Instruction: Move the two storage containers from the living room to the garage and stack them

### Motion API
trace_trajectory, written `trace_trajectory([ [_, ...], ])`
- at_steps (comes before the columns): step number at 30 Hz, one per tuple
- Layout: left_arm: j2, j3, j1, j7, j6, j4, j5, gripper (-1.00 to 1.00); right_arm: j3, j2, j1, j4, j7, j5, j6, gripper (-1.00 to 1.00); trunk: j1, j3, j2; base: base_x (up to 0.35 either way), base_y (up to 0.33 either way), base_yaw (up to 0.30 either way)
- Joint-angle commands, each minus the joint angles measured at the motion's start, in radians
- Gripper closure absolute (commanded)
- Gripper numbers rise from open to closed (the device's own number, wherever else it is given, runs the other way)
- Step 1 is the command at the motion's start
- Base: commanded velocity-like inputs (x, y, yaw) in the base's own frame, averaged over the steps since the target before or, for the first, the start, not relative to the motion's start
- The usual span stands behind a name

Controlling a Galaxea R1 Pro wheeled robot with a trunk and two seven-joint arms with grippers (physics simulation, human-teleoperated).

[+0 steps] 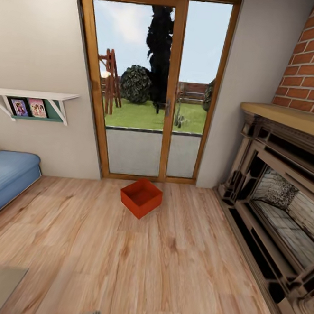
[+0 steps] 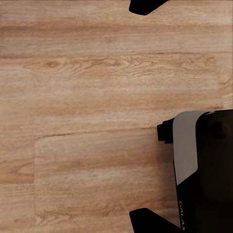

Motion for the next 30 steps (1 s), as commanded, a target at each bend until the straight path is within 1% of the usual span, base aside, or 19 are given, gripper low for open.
trace_trajectory([
  [1,-0.001,0.008,0.000,-0.006,0.007,-0.002,0.000,-1.00,0.009,0.000,0.000,-0.003,-0.006,-0.006,0.007,-1.00,0.001,-0.002,-0.002,0.333,0.000,0.000],
  [8,-0.001,0.008,0.000,-0.006,0.007,-0.002,0.000,-1.00,0.009,0.000,0.000,-0.003,-0.006,-0.006,0.007,-1.00,0.001,-0.002,-0.002,0.333,0.000,0.040],
  [20,-0.001,0.008,0.000,-0.006,0.007,-0.002,-0.002,-1.00,0.009,0.000,0.000,-0.002,-0.006,-0.006,0.007,-1.00,0.001,-0.002,-0.002,0.333,0.000,0.163],
  [30,-0.001,0.008,0.000,-0.006,0.007,-0.002,-0.003,-1.00,0.009,0.000,0.000,-0.002,-0.006,-0.006,0.007,-1.00,0.001,-0.002,-0.002,0.333,-0.024,0.016],
])
